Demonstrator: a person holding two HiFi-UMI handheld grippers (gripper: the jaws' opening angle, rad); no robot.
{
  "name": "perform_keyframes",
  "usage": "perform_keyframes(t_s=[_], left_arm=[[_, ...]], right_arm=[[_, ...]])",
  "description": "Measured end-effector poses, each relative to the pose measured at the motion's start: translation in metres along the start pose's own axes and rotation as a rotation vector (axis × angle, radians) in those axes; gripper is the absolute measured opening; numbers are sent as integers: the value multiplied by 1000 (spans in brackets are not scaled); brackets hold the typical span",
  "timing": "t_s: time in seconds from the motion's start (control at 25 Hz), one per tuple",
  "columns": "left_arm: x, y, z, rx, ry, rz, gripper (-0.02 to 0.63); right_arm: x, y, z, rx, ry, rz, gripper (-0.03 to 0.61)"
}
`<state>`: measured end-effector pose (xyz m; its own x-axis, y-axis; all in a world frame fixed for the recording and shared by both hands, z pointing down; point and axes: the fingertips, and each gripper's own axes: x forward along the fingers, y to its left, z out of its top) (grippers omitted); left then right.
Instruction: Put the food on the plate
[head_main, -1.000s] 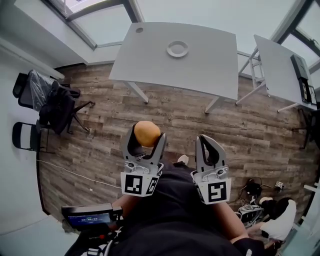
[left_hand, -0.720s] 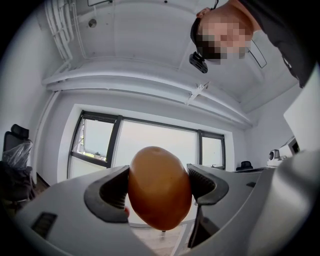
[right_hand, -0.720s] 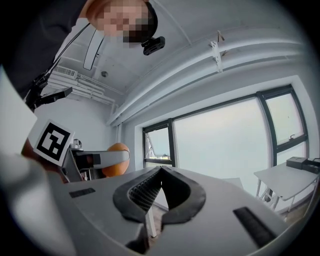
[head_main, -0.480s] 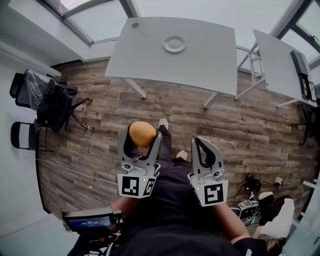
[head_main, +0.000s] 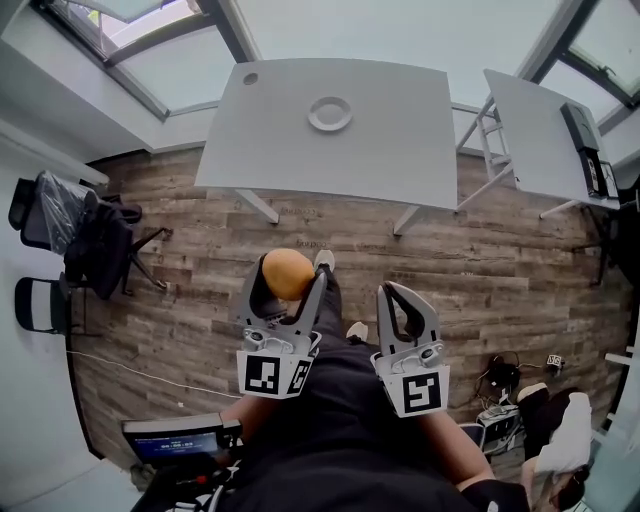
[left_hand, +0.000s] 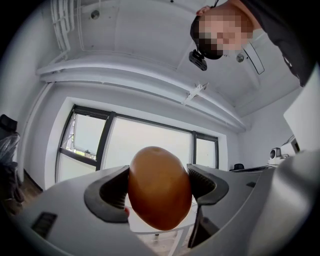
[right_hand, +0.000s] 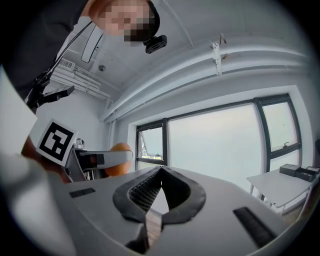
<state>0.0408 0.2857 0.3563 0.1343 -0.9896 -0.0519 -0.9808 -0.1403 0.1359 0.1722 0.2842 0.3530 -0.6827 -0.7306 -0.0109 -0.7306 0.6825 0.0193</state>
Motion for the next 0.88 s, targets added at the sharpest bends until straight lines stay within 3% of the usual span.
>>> perform_keyframes(t_s=[0.44, 0.88], left_arm=[[94, 31, -22, -33, 61, -45, 342], [164, 103, -15, -55, 76, -9, 342]], right_arm=[[77, -74, -11, 16, 64, -145, 6], [183, -86, -19, 20, 132, -78, 6]])
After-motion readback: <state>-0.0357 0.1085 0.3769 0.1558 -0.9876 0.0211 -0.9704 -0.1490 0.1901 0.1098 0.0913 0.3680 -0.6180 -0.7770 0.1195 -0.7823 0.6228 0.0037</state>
